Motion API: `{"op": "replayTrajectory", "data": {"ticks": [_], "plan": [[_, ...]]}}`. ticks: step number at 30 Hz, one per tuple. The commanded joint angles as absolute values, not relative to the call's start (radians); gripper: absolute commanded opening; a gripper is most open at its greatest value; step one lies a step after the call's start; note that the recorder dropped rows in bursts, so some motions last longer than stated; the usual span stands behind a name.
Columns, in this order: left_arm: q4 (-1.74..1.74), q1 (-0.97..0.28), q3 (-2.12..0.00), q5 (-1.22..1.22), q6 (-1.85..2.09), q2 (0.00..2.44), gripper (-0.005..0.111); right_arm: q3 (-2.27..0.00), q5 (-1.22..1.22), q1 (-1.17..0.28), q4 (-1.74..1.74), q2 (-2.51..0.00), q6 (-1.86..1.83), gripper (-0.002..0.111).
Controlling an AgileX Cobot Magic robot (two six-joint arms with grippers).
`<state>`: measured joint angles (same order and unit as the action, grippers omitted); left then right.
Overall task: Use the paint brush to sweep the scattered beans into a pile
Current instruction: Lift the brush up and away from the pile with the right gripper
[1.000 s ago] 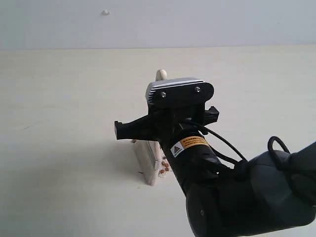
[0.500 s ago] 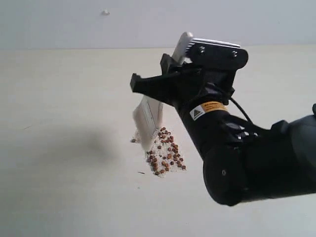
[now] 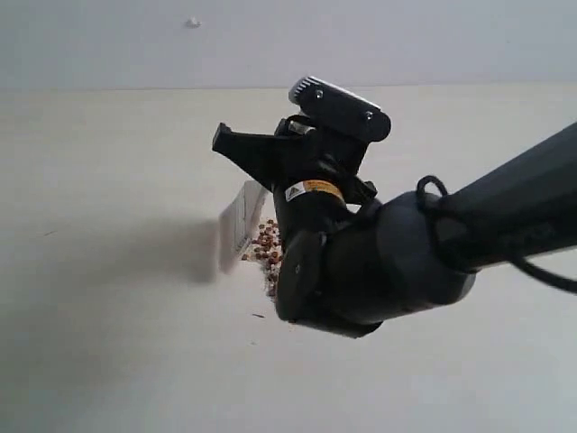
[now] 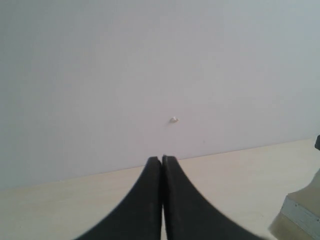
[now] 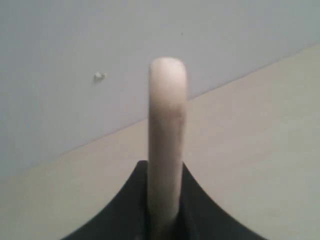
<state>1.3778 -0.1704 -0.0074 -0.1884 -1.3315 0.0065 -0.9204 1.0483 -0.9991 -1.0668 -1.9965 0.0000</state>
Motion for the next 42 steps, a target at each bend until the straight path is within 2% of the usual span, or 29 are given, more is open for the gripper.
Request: {"op": "replayTrajectory", "data": {"ticks": [1,25,42], "plan": [[1.379,-0.169,-0.009,-0.188,-1.329,0.000,0.000,-0.929,1.185,-1.051,-1.097,-2.040,-0.036,0.000],[1.379,-0.169,-0.009,-0.188,-1.329,0.000,0.000,-0.929,1.221,-1.071,-1.313,-2.053,-0.188,0.000],[1.379,-0.169,-0.009,-0.188,-1.329,0.000,0.000,-0.929,1.221,-1.080,-0.940,-1.920,-0.067,0.000]]}}
